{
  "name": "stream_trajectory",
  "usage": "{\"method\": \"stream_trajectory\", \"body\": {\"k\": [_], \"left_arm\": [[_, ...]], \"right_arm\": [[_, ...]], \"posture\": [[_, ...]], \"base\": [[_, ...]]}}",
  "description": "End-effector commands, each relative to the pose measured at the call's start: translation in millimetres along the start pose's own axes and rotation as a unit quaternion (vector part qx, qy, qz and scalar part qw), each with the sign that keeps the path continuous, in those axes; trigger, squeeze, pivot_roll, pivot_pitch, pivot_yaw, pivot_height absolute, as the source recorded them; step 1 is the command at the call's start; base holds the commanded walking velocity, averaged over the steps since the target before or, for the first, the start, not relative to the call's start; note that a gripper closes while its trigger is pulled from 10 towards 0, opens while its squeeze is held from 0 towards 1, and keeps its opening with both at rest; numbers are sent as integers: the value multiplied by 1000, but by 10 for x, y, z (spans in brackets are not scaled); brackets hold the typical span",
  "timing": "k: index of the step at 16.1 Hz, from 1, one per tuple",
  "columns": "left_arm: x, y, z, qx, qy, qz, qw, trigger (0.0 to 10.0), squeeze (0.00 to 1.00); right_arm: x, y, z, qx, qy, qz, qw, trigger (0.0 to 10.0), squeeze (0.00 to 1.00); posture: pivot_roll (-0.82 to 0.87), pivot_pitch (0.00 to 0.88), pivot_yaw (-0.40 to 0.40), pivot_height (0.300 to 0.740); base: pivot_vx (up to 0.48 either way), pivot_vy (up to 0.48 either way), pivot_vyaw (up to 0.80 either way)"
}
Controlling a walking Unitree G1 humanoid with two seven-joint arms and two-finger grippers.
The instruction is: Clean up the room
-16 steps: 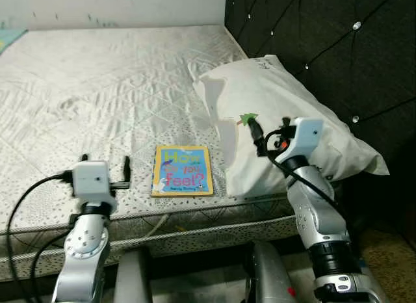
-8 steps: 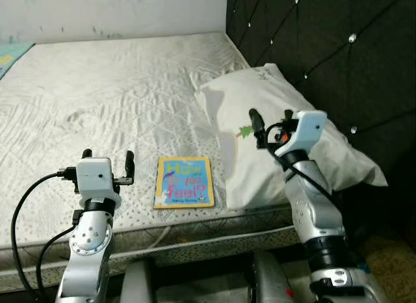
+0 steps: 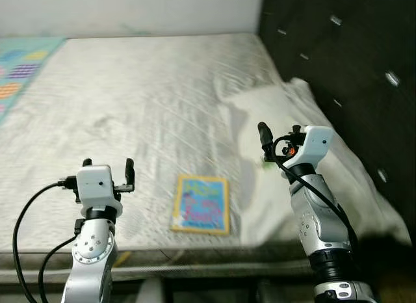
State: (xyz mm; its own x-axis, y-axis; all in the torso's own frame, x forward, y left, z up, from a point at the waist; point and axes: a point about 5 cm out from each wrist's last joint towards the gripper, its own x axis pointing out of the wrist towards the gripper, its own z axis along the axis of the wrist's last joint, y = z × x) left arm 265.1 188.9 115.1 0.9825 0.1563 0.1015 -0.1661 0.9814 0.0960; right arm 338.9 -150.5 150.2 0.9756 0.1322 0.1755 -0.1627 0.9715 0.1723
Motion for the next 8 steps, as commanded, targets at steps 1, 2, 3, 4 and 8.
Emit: {"method": "stream_trajectory", "body": {"k": [1,2,3,4,8], "left_arm": [[4,-53,29,8,-3,-15,1000,10000,0],[35,-68,42,3,-4,-16,1000,10000,0],[67,-70,54,-1,-4,-11,1000,10000,0],[92,-64,68,3,-4,-2,1000,10000,0],[56,-82,78,-9,1,-1,1000,10000,0]], "right_arm": [[2,8,50,-1,-10,-6,1000,10000,0],[4,22,53,-2,-10,-5,1000,10000,0],[7,44,55,-4,-11,-2,1000,10000,0],[16,55,64,-8,-11,1,1000,10000,0],[33,-24,115,-19,-12,-14,1000,10000,0]], "posture": [[-8,0,32,718],[-13,0,34,727],[-19,0,36,737],[-18,0,32,740],[-19,0,21,740]], "base": [[0,0,0],[0,0,0],[0,0,0],[0,0,0],[0,0,0]]}}
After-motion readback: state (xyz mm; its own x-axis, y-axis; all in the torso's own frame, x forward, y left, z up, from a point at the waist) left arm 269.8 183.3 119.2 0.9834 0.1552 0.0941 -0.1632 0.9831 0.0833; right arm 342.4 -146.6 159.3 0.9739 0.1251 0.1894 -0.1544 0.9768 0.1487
